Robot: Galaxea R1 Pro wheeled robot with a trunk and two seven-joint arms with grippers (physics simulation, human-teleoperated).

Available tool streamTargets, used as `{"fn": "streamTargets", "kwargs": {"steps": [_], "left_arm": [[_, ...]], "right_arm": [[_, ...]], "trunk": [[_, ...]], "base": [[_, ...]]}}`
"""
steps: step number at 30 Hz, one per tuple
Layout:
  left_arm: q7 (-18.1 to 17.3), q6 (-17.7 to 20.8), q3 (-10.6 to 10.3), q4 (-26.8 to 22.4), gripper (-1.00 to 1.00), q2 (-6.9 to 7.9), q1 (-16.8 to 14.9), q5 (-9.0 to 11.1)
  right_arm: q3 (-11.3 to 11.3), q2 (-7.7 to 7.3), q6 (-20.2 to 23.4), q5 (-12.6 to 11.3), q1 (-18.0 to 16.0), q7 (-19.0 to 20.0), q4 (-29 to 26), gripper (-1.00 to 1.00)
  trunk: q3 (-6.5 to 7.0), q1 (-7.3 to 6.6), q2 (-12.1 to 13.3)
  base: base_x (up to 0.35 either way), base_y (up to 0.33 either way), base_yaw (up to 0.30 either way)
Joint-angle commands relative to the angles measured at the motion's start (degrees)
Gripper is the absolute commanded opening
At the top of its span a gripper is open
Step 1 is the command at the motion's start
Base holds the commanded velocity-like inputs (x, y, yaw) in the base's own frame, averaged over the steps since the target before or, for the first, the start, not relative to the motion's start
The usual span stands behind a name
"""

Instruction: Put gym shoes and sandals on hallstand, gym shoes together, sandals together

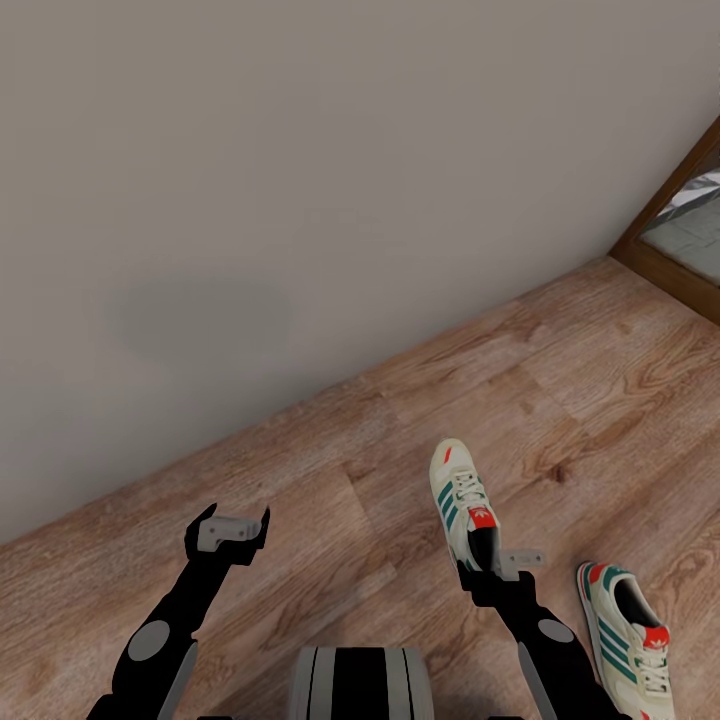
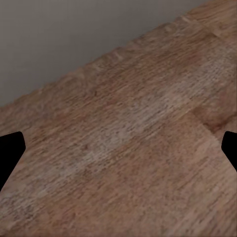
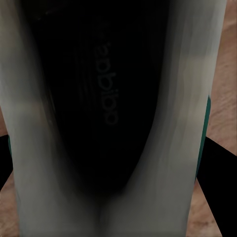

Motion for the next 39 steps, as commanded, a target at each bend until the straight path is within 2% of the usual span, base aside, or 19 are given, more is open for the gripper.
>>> {"fn": "streamTargets", "kwargs": {"steps": [1, 16, 39], "left_arm": [[-0.01, 0.30, -0.05, -0.09, 1.00, 0.03, -0.01, -0.10], [-0.01, 0.33, -0.05, -0.09, 1.00, 0.03, -0.01, -0.10], [-0.01, 0.33, -0.05, -0.09, 1.00, 0.03, -0.01, -0.10]], "right_arm": [[0.00, -0.01, 0.32, 0.01, -0.01, 0.01, -0.09, -1.00], [-0.02, 0.03, 0.32, 0.01, -0.01, 0.01, -0.09, -1.00], [-0.04, 0.02, 0.32, 0.01, -0.01, 0.01, -0.09, -1.00]], "trunk": [[-0.17, 0.02, -0.03], [1.24, 0.02, -0.03], [8.49, -0.58, 0.28]], "base": [[0.000, 0.000, 0.000], [0.000, 0.000, 0.000], [0.000, 0.000, 0.000]]}}
